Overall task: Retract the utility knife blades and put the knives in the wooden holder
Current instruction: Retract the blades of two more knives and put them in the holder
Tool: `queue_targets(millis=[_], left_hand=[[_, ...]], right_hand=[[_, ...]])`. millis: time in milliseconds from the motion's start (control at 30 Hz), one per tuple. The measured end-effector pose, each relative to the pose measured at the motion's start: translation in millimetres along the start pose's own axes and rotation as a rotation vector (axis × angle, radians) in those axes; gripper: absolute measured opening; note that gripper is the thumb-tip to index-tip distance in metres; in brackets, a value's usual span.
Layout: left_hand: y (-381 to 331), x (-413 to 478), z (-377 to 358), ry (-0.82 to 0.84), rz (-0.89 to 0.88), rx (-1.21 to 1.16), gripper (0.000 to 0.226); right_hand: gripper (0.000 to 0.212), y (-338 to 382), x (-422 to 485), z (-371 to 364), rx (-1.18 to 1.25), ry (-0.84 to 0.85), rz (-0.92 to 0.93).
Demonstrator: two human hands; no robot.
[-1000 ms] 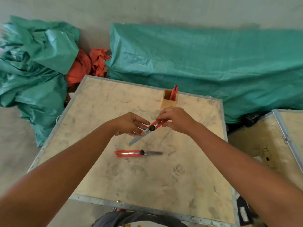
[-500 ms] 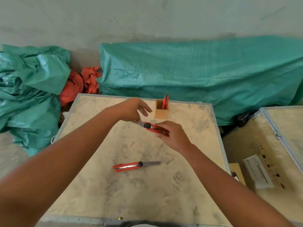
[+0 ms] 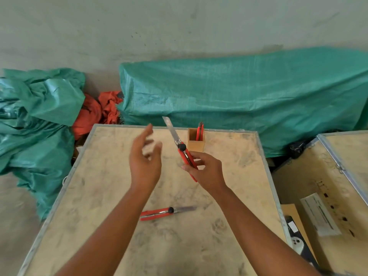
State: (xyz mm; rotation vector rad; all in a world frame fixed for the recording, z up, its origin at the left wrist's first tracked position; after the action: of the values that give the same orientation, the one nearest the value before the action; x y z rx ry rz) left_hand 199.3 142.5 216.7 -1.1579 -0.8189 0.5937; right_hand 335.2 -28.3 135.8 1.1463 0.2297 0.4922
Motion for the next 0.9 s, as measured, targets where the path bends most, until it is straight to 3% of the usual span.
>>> queue_targets(millis=[67, 167, 467, 667, 900], left_hand=[[45, -22, -27, 0.185, 0.235, -0.058, 0.053], [59, -38, -49, 0.294, 0.361, -0.123, 0.049], [53, -35, -56, 0.258, 0.406, -0.197, 0.040], [61, -35, -59, 0.290, 0.396, -0.166, 0.042], [56, -30, -60, 0.323, 0.341, -0.156, 0.045]], right_hand=[[0.055, 3, 0, -3, 0.040, 0.023, 0.009], [0.059, 9, -2, -7, -0.013, 0.057, 0.041], [0.059, 11, -6, -4, 0.018, 0.103, 0.105], [0.034, 10, -10, 3, 0.096, 0.093, 0.116], [0.028, 8, -5, 4, 0.129, 0.085, 0.042]])
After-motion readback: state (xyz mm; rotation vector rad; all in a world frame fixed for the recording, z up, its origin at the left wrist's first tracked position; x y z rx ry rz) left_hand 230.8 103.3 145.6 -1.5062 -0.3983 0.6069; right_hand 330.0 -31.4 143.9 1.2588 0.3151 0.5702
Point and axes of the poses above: each hand's wrist, its own x-axis towards the middle knuckle, its own z-axis out of the back of the hand, y = z × x, the point moved 10 cm from there along x, towards the middle knuckle, and after that the axes turned 2 degrees about -z, right-handed, at the moved point
